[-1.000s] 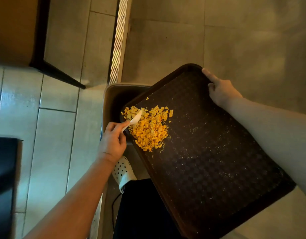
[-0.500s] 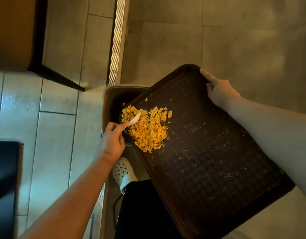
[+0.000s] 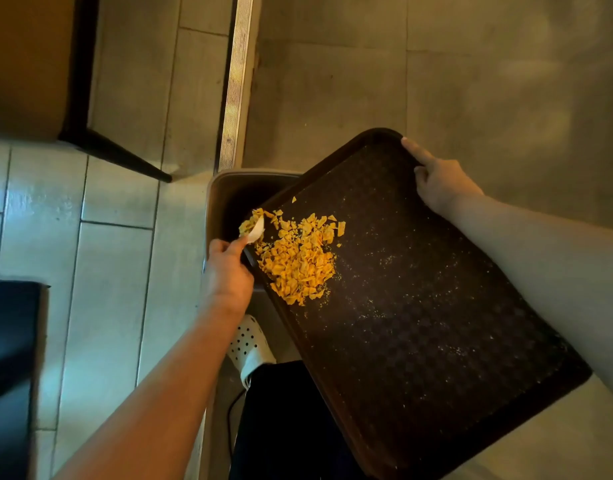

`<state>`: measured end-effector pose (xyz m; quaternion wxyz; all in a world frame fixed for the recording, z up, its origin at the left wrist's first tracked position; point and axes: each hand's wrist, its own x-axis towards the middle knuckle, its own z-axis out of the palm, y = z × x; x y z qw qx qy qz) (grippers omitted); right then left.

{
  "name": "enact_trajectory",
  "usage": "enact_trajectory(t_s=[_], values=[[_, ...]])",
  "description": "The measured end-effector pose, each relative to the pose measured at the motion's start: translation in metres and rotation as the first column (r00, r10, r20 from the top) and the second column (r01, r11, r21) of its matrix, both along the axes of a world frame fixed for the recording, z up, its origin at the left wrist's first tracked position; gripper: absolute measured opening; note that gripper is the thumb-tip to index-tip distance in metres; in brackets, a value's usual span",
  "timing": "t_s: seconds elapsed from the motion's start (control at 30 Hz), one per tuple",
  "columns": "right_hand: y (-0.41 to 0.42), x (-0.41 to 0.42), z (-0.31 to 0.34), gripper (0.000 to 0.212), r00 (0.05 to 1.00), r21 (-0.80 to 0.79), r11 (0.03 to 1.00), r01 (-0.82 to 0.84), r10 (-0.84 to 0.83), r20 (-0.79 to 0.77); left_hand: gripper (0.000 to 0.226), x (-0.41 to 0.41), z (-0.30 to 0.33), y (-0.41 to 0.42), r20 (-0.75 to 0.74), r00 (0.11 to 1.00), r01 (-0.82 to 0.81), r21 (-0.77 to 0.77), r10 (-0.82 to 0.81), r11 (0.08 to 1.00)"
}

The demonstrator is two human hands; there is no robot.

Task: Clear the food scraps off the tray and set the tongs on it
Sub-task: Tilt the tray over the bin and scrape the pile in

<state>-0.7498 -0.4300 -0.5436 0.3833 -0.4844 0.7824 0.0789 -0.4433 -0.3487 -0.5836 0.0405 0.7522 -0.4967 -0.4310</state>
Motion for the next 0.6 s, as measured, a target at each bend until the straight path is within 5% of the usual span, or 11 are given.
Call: enact_trajectory(t_s=[0.1, 0.3, 0.5, 0.6], values=[[-0.001, -0.001, 0.001, 0.052, 1.0, -0.005, 1.0, -0.013, 0.013, -0.001, 0.046, 0.006, 0.004, 0.004, 0.0, 0.999, -0.039, -0.013, 0.039, 0.999], [0.0, -0.002, -0.003, 0.051, 1.0, -0.015, 1.0, -0.008, 0.008, -0.005, 0.051, -0.007, 0.009, 0.01, 0.003, 0.979, 0.202, -0.036, -0.202, 0.979], [0.002, -0.005, -0.004, 0.053, 1.0, -0.013, 1.0, 0.012, -0.012, 0.01, 0.051, -0.001, 0.006, 0.007, 0.028, 1.0, -0.015, 0.01, 0.015, 1.0], [0.002, -0.005, -0.005, 0.053, 1.0, -0.009, 1.0, 0.012, -0.012, 0.012, 0.05, -0.008, 0.014, 0.005, 0.073, 0.995, 0.064, -0.014, -0.063, 0.998]])
